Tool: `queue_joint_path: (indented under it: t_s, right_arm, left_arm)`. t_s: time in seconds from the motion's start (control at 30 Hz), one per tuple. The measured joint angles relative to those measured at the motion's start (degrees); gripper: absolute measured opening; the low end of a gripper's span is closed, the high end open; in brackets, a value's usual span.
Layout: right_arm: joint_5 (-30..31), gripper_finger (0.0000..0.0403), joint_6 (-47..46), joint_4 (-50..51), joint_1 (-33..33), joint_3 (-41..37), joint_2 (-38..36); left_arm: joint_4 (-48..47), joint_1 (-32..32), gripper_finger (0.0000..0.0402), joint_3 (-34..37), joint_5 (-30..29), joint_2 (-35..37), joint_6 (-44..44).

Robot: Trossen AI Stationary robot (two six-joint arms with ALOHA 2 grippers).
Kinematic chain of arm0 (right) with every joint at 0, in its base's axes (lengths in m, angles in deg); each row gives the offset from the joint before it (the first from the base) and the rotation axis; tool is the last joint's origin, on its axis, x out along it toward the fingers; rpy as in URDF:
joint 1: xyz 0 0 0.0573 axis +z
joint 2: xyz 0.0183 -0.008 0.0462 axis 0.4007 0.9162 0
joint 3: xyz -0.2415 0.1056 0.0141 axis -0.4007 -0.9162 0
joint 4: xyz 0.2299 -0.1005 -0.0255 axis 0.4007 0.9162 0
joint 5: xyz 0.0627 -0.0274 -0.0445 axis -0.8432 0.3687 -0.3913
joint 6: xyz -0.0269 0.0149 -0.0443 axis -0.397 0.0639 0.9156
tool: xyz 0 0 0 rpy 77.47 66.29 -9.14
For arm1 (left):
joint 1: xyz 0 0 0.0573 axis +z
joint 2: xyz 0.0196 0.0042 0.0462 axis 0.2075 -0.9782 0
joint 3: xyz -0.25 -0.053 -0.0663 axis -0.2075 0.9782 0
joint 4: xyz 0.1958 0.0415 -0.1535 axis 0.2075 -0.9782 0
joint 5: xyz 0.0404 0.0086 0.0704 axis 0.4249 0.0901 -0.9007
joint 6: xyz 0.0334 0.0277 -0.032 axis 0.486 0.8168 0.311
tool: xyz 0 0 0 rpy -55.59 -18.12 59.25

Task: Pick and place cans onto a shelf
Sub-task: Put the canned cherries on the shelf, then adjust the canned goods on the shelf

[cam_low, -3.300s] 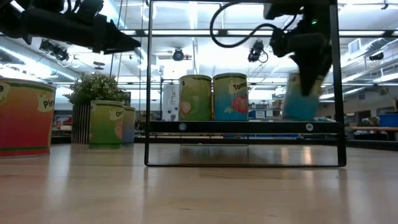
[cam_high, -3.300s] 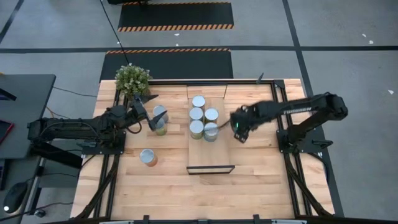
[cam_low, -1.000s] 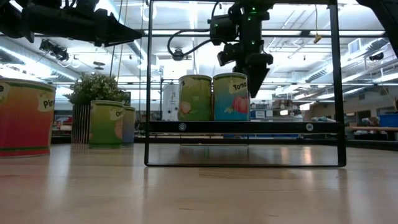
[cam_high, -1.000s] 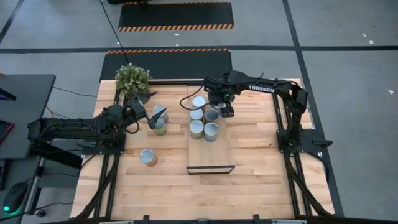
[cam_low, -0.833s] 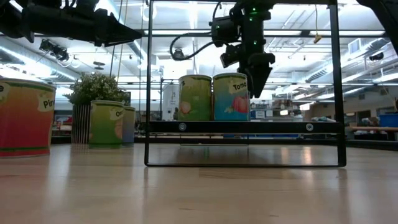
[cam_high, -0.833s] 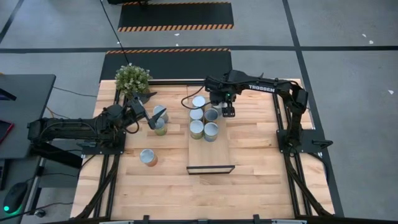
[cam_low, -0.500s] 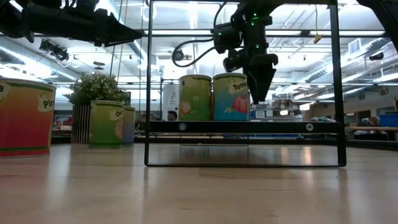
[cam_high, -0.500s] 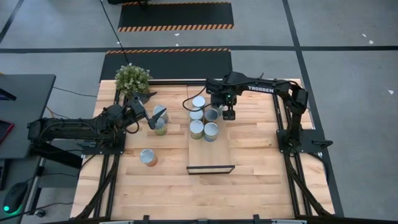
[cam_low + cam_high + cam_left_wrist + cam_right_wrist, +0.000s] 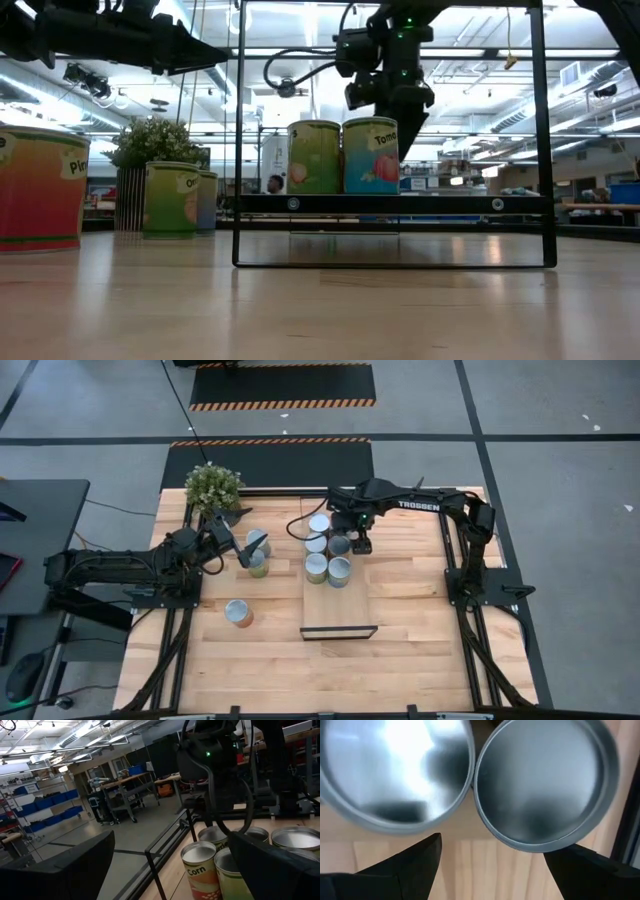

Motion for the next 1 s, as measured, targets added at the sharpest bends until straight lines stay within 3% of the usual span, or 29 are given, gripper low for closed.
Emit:
queue_joint_path:
  t_s: [0.2,0.33,0.57,0.8,1.0]
  right_arm:
    - [0.5,0.0348,1.6,-1.9,0.0,0.0,0.0]
    - [4.0,0.0348,0.9,1.0,0.0,0.0,-0.2]
    - [4.9,0.0348,-4.8,6.4,0.0,0.0,-2.7]
    - [4.7,0.0348,-9.7,5.0,0.0,-1.0,-6.8]
    - [4.7,0.0348,-13.1,-0.7,0.0,-8.8,-11.5]
  left_arm:
    - [-0.1,0.0,0.0396,0.0,0.0,0.0,-0.2]
    - [-3.2,0.3,0.0396,0.0,0.0,-0.7,-2.4]
    - [-1.1,4.2,0.0396,0.0,0.4,-10.4,-4.2]
    - [-0.5,6.1,0.0396,-4.0,8.8,-21.1,-6.5]
    - [-0.8,6.0,0.0396,-7.6,15.2,-29.6,-6.9]
